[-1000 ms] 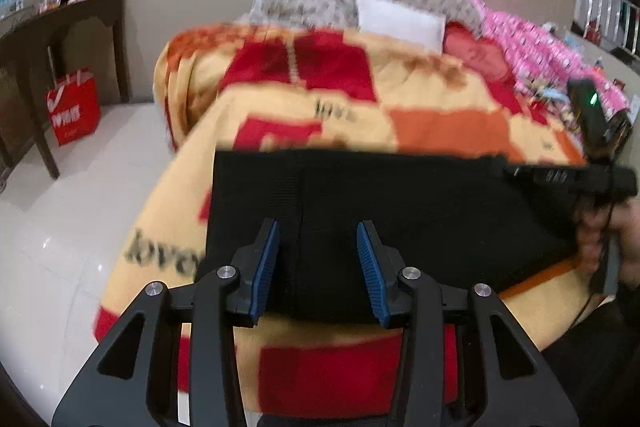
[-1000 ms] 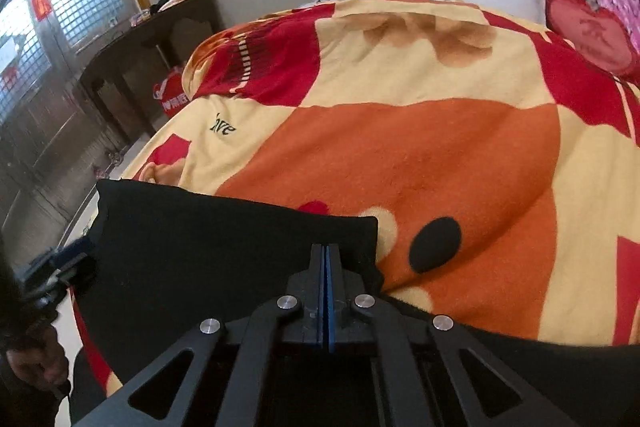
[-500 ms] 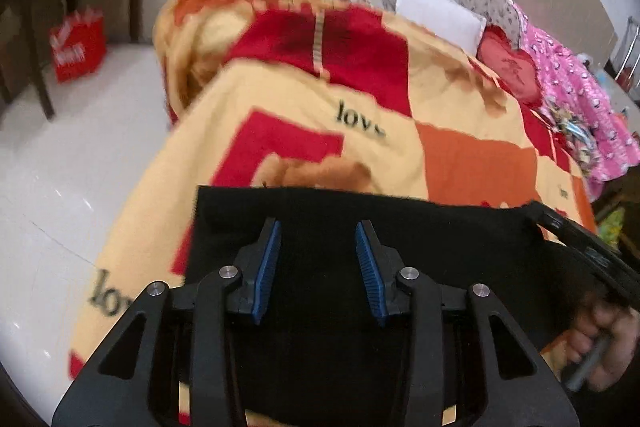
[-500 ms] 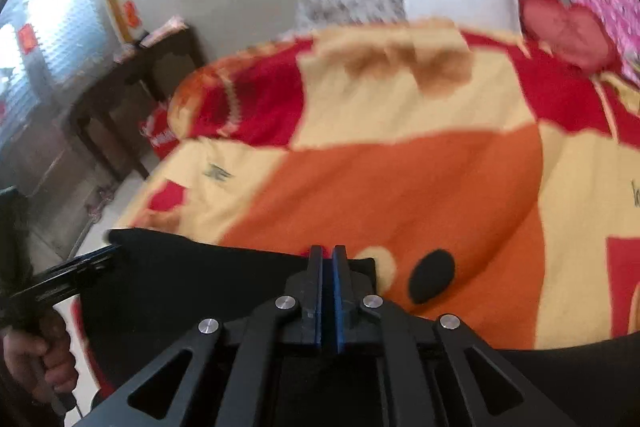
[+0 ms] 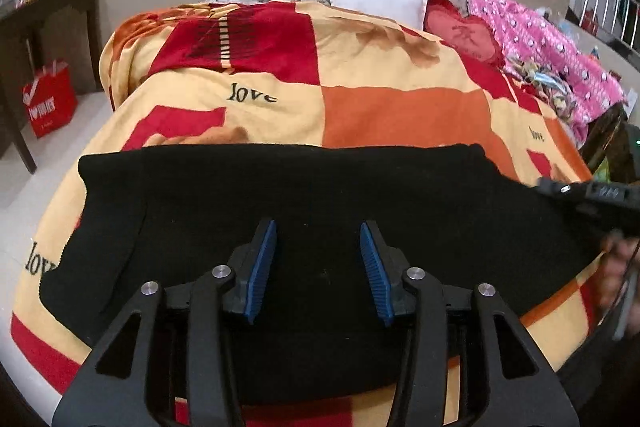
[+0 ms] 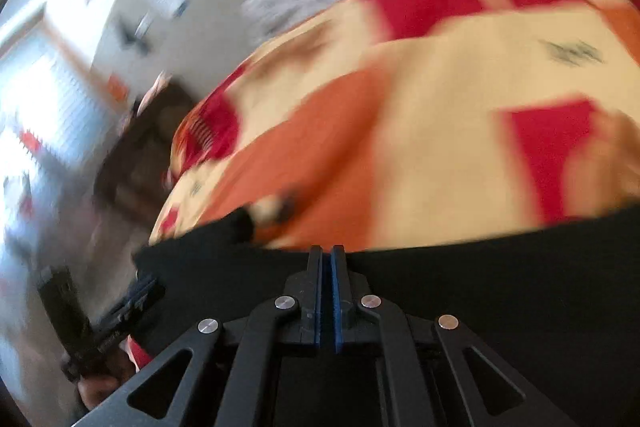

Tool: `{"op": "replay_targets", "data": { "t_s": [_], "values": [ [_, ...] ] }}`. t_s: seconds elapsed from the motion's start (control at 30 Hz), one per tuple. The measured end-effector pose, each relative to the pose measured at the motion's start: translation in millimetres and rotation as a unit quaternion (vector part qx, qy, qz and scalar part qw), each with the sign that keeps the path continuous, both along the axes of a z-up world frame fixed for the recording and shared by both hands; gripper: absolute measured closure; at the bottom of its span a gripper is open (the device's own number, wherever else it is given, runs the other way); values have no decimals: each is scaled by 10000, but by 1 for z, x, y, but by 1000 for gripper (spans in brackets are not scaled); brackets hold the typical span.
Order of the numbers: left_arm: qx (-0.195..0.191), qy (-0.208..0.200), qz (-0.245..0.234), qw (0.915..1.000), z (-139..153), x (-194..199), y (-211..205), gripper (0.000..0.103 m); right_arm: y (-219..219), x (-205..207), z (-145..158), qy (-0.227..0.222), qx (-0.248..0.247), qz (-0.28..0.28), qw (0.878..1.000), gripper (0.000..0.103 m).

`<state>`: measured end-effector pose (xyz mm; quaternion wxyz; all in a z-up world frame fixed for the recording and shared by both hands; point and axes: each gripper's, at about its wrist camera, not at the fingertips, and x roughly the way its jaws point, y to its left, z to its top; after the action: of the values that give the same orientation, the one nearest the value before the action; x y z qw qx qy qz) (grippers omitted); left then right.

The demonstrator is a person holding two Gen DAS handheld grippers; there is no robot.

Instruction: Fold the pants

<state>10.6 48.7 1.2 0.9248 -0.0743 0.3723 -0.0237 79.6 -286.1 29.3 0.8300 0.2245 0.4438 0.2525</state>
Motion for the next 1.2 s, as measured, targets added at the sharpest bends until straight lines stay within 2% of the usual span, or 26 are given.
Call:
{"op": "replay_targets", "data": {
  "t_s": [0.1,0.17,0.23,0.3,0.33,0.43,0.53,0.6,0.67,0.73,0.77,0.8,0.83,0.9,0.97,1.03,1.1,1.17,1.2],
  "values": [
    [-132,-11,8,9999,0,-2,3,58,-79,-4,-2,2,200,-735,9971,102],
    [-337,-22,7,9994,-1,-2,8,58,-118,-10,-1,-13,-43,-1314,9913,103],
    [-510,-38,4,9987,-1,-3,13,58,-165,-21,-5,16,201,-1860,9824,103],
    [-557,-44,1,9984,0,-3,13,58,-186,-29,-6,57,411,-2017,9786,103],
    [-549,-44,2,9985,0,-3,12,58,-189,-33,-3,48,383,-2024,9785,103],
    [-522,-45,-21,9986,1,-4,12,56,-179,-46,20,-239,-221,-2113,9769,101],
    [-554,-52,-31,9984,0,-4,13,55,-176,-64,44,-773,83,-1854,9796,100],
    [-587,-54,-33,9983,0,-4,14,55,-155,-65,41,-725,-52,-1388,9876,100],
    [-629,-57,-43,9980,0,-4,14,55,-149,-64,25,-380,-367,-1170,9917,100],
    [-682,-60,-57,9976,0,-4,15,55,-162,-69,10,-214,-678,-1517,9859,103],
    [-702,-63,-61,9975,0,-5,16,55,-178,-72,1,-244,-125,-1624,9863,103],
    [-715,-64,-63,9974,0,-5,16,55,-188,-75,-4,-185,202,-1720,9847,103],
    [-731,-65,-65,9973,0,-4,16,54,-190,-77,-2,-198,228,-1771,9837,103],
    [-775,-73,-93,9969,-1,-5,16,51,-182,-83,13,-419,-387,-1910,9799,101],
    [-763,-77,-108,9970,0,-4,15,49,-170,-86,27,-659,-430,-1844,9797,101],
    [-737,-74,-139,9972,0,-4,13,45,-152,-86,36,-802,-539,-1522,9836,100],
    [-711,-70,-158,9973,0,-4,12,45,-135,-78,34,-759,-1136,-1331,9816,100],
    [-728,-73,-165,9972,0,-4,12,45,-129,-72,17,-397,-1688,-1373,9752,100],
    [-756,-76,-170,9970,0,-4,12,45,-133,-75,17,-443,-1566,-1454,9759,100]
  ]
}}
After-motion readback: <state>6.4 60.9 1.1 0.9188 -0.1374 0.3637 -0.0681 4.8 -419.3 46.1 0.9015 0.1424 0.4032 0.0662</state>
